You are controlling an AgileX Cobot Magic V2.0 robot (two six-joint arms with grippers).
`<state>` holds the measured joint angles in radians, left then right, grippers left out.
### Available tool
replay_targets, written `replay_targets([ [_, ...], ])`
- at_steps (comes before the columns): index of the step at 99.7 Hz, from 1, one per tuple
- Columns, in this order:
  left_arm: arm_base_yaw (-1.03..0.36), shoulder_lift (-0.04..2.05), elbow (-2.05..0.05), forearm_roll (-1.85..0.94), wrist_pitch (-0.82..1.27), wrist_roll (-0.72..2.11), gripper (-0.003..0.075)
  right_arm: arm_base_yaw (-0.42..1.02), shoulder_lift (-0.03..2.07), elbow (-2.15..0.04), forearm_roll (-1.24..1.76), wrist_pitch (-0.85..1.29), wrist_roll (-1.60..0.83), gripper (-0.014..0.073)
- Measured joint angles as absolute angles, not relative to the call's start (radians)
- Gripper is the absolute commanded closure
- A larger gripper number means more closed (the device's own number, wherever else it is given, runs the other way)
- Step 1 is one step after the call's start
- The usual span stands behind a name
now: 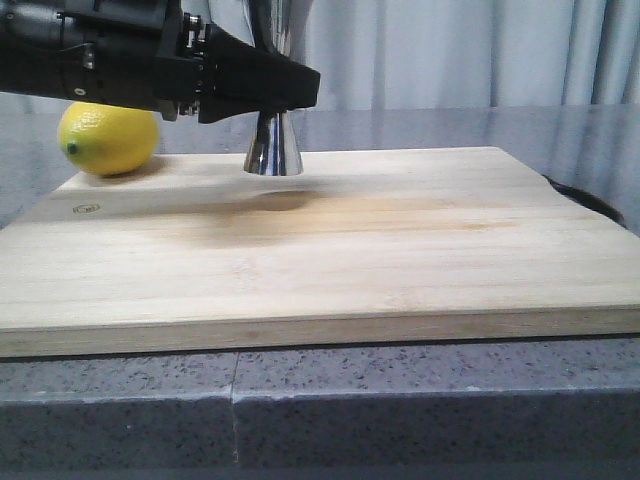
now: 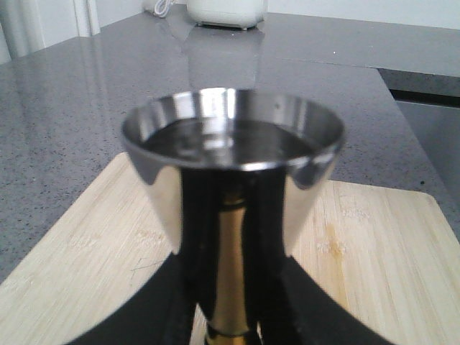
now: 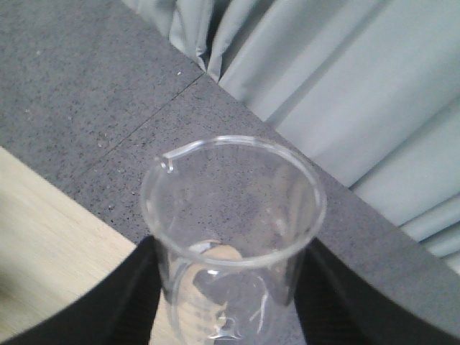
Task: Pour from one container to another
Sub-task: 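Lower the empty beaker back onto the board and open the right gripper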
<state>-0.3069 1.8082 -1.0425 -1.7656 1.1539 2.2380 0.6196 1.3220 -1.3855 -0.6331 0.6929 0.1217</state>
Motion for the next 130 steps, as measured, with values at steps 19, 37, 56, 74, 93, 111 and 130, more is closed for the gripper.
replay_targets([
  [19,-0.307,1.808,-1.043,-1.766,1.154,2.238,0.0572,0.519,1.172,-1.137,-0.627,0.484,0.320,0.0302],
  [37,-0.307,1.808,-1.043,-1.766,1.154,2.238,0.0572,0.436,1.061,-0.887,-0.627,0.239,0.411,0.0302],
  [56,-0.307,1.808,-1.043,-1.766,1.154,2.238,0.0572,0.370,1.037,-0.712,-0.631,0.066,0.423,0.0302],
  [74,-0.307,1.808,-1.043,-1.766,1.154,2.238,0.0572,0.250,1.045,-0.611,-0.612,-0.096,0.425,0.0302],
  [93,-0.307,1.808,-1.043,-1.765,1.154,2.238,0.0572,0.210,1.107,-0.534,-0.608,-0.278,0.425,0.0302],
  [111,-0.307,1.808,-1.043,-1.765,1.154,2.238,0.0572,0.210,1.219,-0.516,-0.608,-0.408,0.424,0.0302],
  [130,-0.307,1.808,-1.043,-1.765,1.154,2.238,0.0572,0.197,1.326,-0.514,-0.612,-0.485,0.364,0.0302],
])
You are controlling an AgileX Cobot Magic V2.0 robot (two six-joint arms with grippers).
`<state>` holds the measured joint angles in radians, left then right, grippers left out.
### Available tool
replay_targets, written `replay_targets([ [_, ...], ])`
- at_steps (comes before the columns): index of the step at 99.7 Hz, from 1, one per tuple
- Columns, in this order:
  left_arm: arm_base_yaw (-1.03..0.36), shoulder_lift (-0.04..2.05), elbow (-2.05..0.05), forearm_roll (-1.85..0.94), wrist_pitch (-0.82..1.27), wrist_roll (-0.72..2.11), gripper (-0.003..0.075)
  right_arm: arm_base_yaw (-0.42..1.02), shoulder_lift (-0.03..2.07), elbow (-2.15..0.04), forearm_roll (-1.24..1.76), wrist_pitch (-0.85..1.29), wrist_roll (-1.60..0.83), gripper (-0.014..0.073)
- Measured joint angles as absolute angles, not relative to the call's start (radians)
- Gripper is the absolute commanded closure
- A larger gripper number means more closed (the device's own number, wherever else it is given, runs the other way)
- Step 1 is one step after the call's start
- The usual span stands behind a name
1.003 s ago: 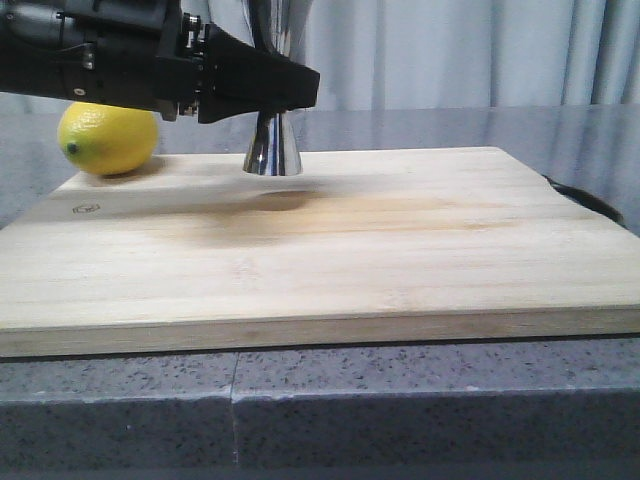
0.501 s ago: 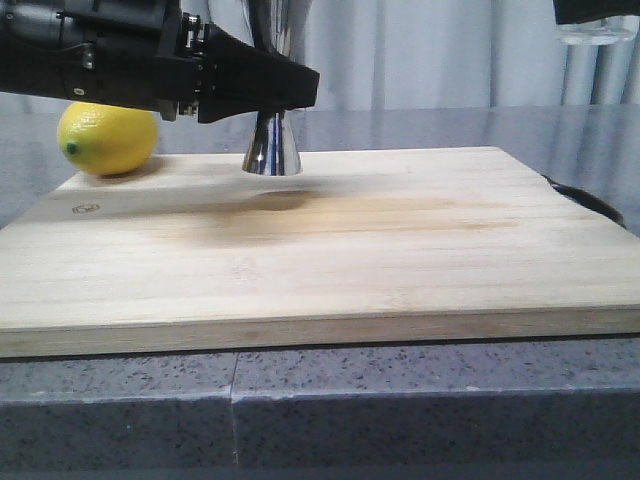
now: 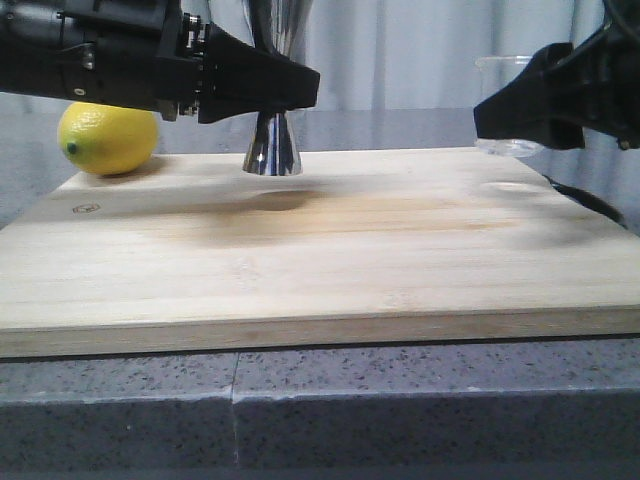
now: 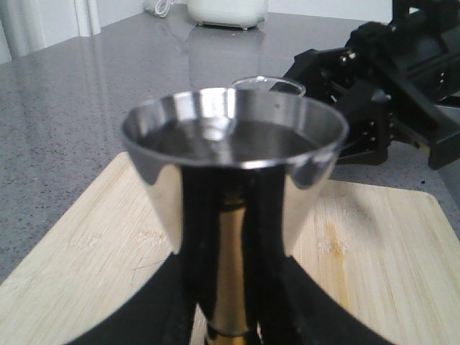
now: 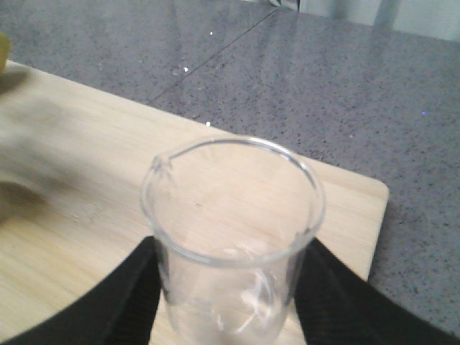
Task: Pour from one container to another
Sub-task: 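Lower the empty beaker back onto the board and open the right gripper, then withdraw the right gripper up and away from the beaker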
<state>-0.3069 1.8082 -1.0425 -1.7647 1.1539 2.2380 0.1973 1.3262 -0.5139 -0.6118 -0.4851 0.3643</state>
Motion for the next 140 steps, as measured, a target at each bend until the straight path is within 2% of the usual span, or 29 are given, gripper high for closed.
replay_targets([
  [54,-0.307,1.808,-1.043,-1.765,1.154,2.238,0.0572,0.144,1.463,-0.514,-0.631,-0.609,0.349,0.0298],
  [61,-0.307,1.808,-1.043,-1.765,1.154,2.238,0.0572,0.144,1.468,-0.514,-0.631,-0.615,0.345,0.0250],
  [78,-0.307,1.808,-1.043,-1.765,1.154,2.238,0.0572,0.144,1.473,-0.514,-0.634,-0.600,0.345,0.0024],
  [86,-0.307,1.808,-1.043,-1.765,1.154,2.238,0.0572,0.144,1.470,-0.514,-0.635,-0.577,0.366,-0.0013],
  [110,-0.307,1.808,-1.043,-1.765,1.154,2.238,0.0572,0.153,1.344,-0.514,-0.638,-0.361,0.462,-0.0013],
  [140,-0.307,1.808,-1.043,-1.765,1.154,2.238,0.0572,0.280,1.083,-0.514,-0.623,0.053,0.567,-0.0013],
])
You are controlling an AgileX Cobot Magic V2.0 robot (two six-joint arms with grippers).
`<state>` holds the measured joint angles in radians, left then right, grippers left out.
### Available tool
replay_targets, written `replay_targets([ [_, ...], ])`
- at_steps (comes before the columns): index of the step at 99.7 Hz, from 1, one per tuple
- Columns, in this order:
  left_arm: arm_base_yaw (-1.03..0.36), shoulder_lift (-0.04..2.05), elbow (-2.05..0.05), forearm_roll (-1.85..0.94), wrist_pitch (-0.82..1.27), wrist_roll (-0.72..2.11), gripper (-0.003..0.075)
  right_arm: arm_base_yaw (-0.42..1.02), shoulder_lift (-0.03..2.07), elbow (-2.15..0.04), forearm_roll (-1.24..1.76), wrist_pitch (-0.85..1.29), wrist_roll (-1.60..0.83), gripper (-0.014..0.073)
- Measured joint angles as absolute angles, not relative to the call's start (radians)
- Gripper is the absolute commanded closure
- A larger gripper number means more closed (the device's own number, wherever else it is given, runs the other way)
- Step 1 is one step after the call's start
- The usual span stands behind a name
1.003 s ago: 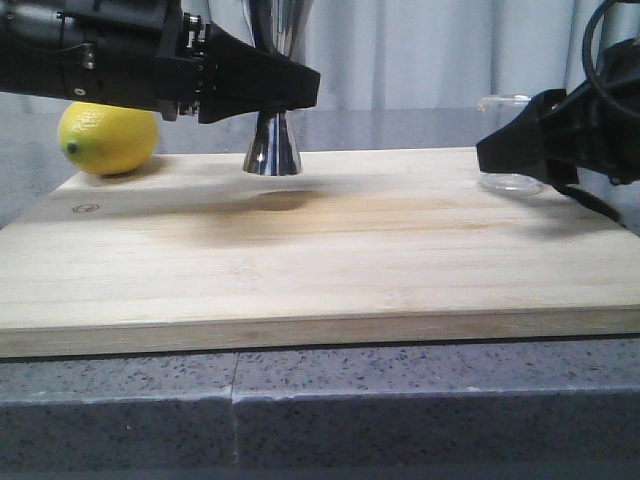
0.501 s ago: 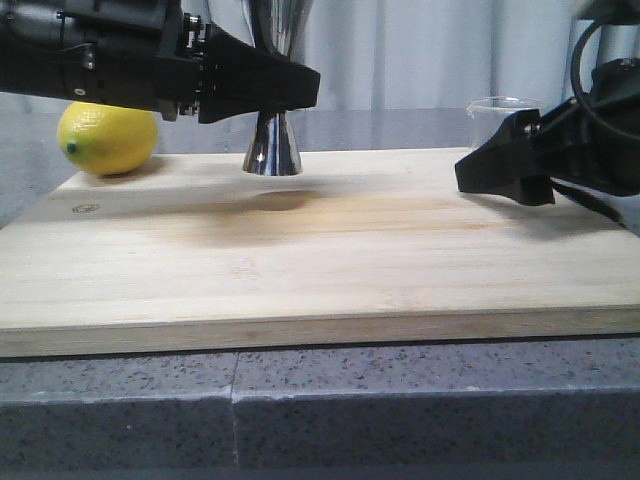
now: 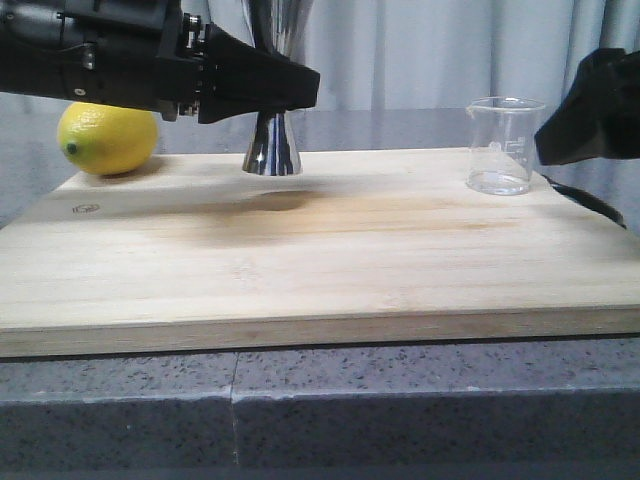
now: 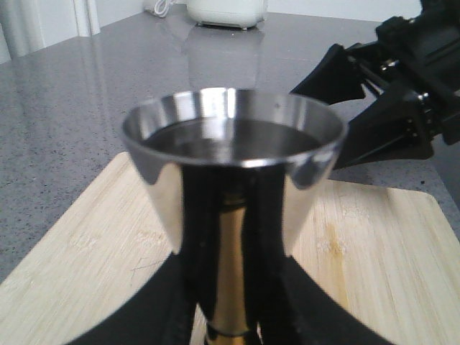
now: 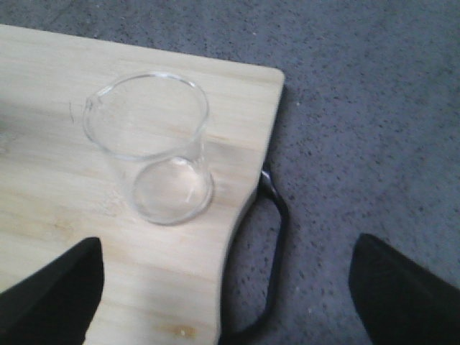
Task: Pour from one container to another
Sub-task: 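Withdraw the right gripper up and away from the beaker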
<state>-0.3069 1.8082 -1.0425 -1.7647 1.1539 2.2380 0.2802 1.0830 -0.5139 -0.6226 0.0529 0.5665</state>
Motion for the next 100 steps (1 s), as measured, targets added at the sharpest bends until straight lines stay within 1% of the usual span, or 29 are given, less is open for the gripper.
replay_targets([
  [15,-0.307,1.808,-1.043,-1.765,1.154,2.238,0.0572,0.339,0.948,-0.521,-0.576,0.278,0.576,-0.0013],
  [27,-0.307,1.808,-1.043,-1.765,1.154,2.238,0.0572,0.381,0.854,-0.573,-0.534,0.482,0.564,-0.0013],
  [40,-0.307,1.808,-1.043,-1.765,1.154,2.238,0.0572,0.401,0.775,-0.649,-0.432,0.702,0.449,-0.0013],
  [49,-0.307,1.808,-1.043,-1.765,1.154,2.238,0.0572,0.401,0.729,-0.688,-0.365,0.812,0.360,-0.0013],
  [68,-0.307,1.808,-1.043,-1.765,1.154,2.238,0.0572,0.401,0.625,-0.697,-0.277,0.916,0.285,-0.0011],
  [100,-0.307,1.808,-1.043,-1.765,1.154,2.238,0.0572,0.401,0.388,-0.699,-0.260,0.896,0.257,-0.0011],
])
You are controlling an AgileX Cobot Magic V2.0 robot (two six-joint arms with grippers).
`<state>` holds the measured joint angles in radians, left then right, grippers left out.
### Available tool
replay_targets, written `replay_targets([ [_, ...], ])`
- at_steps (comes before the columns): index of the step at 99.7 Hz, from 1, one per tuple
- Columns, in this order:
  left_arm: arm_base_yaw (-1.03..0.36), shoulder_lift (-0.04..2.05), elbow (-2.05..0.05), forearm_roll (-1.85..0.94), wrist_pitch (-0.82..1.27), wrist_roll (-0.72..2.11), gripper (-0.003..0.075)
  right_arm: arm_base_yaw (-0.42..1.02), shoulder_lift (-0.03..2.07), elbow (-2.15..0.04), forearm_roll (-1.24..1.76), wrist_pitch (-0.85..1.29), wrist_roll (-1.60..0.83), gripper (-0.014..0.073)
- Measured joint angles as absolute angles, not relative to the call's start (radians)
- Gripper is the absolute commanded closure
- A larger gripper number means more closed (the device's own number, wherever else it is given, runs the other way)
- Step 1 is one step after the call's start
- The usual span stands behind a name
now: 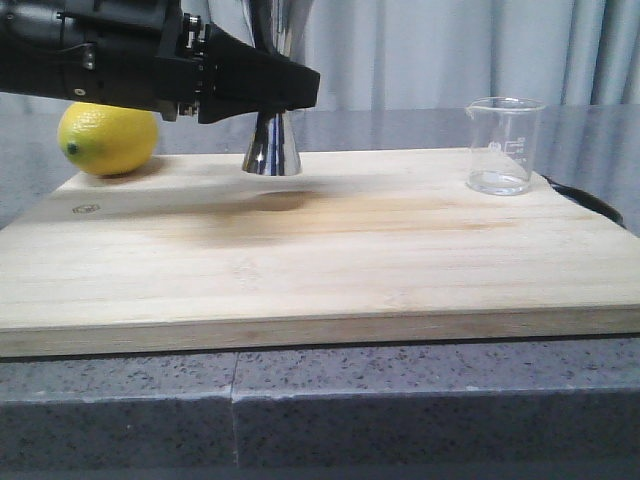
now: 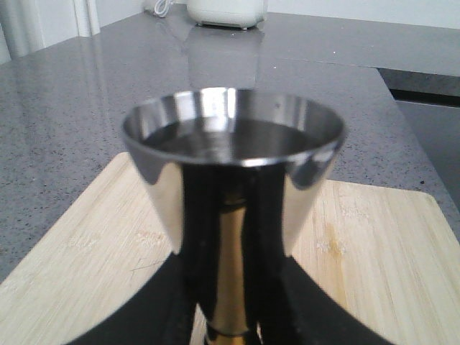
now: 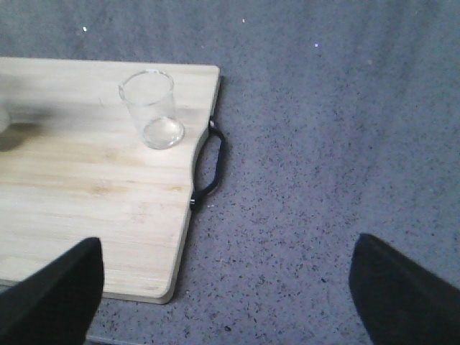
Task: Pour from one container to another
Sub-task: 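Withdraw the right gripper up and away from the beaker, then lower the filled jigger onto the board and open the left gripper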
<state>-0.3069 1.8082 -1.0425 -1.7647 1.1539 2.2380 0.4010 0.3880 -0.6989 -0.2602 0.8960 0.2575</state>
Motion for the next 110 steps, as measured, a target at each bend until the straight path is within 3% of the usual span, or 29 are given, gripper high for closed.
replay_targets([
  [110,-0.307,1.834,-1.043,-1.765,1.154,2.240,0.0572,0.401,0.341,-0.701,-0.268,0.896,0.250,-0.0011],
])
